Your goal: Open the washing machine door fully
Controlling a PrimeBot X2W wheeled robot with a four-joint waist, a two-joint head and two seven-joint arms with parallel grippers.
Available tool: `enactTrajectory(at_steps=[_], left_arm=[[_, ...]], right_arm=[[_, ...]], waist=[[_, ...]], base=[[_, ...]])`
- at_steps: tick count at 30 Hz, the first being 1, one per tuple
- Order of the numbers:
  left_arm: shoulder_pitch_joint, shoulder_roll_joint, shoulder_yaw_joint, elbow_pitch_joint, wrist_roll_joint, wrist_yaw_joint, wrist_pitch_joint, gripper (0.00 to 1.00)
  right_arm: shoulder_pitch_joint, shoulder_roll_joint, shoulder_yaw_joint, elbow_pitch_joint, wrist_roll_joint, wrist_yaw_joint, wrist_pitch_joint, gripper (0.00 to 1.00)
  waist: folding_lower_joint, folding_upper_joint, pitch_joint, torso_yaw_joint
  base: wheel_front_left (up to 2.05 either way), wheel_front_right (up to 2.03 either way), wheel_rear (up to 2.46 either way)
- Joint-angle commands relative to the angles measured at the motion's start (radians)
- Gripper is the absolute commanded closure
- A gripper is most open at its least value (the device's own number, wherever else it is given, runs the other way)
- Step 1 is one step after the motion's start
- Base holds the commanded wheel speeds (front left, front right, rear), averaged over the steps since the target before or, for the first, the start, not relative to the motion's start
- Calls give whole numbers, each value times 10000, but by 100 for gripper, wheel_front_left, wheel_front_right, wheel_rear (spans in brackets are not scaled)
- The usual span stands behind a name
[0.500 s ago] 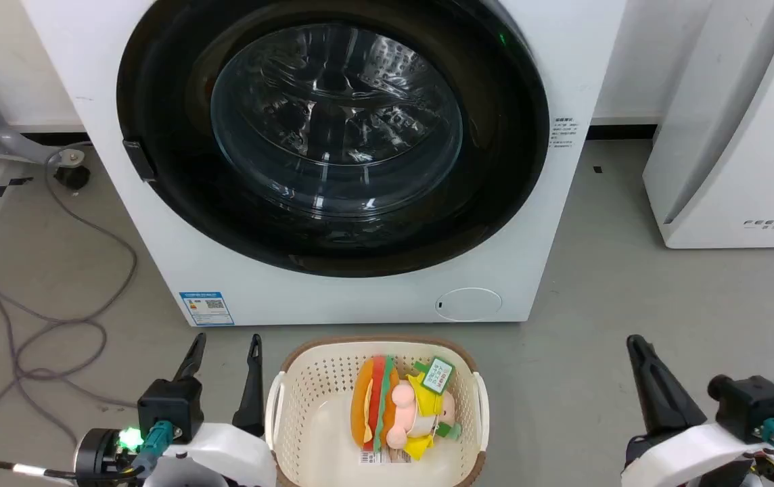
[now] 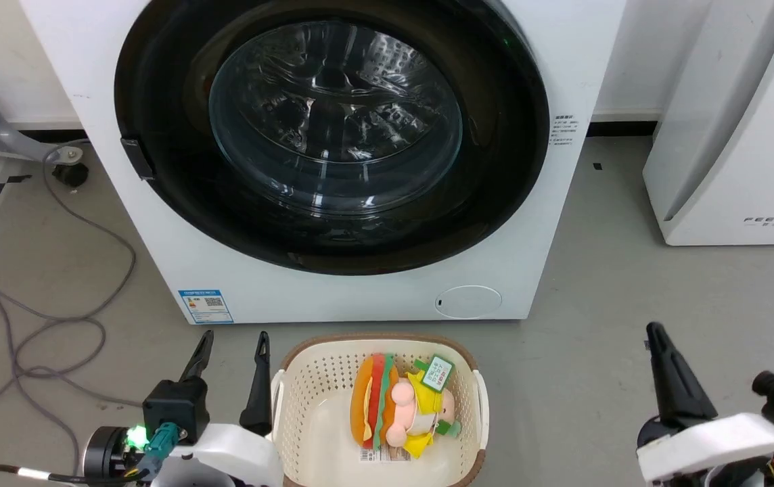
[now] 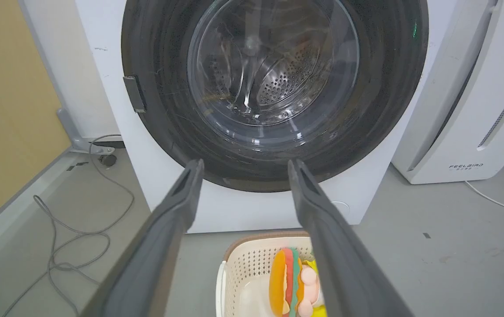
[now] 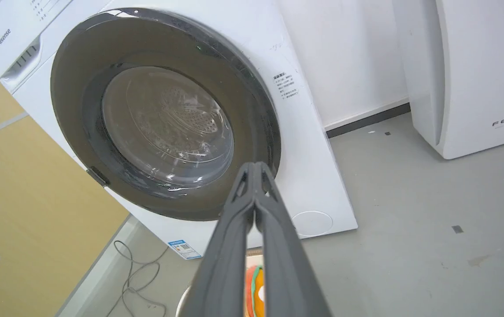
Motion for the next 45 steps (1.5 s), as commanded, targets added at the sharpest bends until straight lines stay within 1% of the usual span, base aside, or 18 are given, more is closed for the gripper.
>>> enactTrajectory(at_steps=[1, 8, 13, 19, 20, 28, 33, 34, 41, 45], left_arm=[[-205, 5, -90, 56, -120, 57, -137, 0], [-313, 5, -220, 78, -237, 86, -284, 0], [-368, 6, -293, 114, -305, 89, -388, 0], [-445, 6, -405, 148, -414, 109, -513, 0], [-445, 6, -405, 148, -414, 109, -513, 0], [-605, 6, -622, 130, -571, 120, -681, 0], [-762, 6, -742, 126, -731, 100, -785, 0], [-860, 6, -787, 110, -755, 107, -848, 0], [-1086, 7, -867, 78, -854, 108, -994, 0], [-1246, 7, -918, 63, -910, 110, -1077, 0]], right_arm=[[-286, 16, -55, 94, 491, 4, -117, 100], [-868, -60, -302, 337, 1771, 4, -263, 100], [-1491, -275, -488, 675, 2739, 4, -368, 100], [-2474, -633, -634, 1359, 3946, 5, -492, 100], [-2474, -633, -634, 1359, 3946, 5, -492, 100], [-4078, -1218, -615, 2594, 5675, 5, -659, 100], [-5250, -1746, -436, 3321, 6750, 5, -762, 100], [-5958, -2077, -190, 3783, 7339, 5, -804, 100], [-7659, -2852, 858, 5053, 8554, 6, -566, 100], [-8705, -3243, 1540, 5881, 9247, 6, -233, 100]], waist=[[0, 0, 17, -1], [0, 0, 126, 11], [0, 0, 200, 21], [0, 0, 286, 34], [0, 0, 286, 34], [0, 0, 477, 92], [0, 0, 722, 161], [0, 0, 881, 201], [0, 0, 1242, 305], [0, 0, 1447, 356]], base=[[0, 0, 0], [0, 0, 0], [0, 0, 0], [0, 0, 0], [0, 0, 0], [0, 0, 0], [0, 0, 0], [0, 0, 0], [0, 0, 0], [0, 0, 0]])
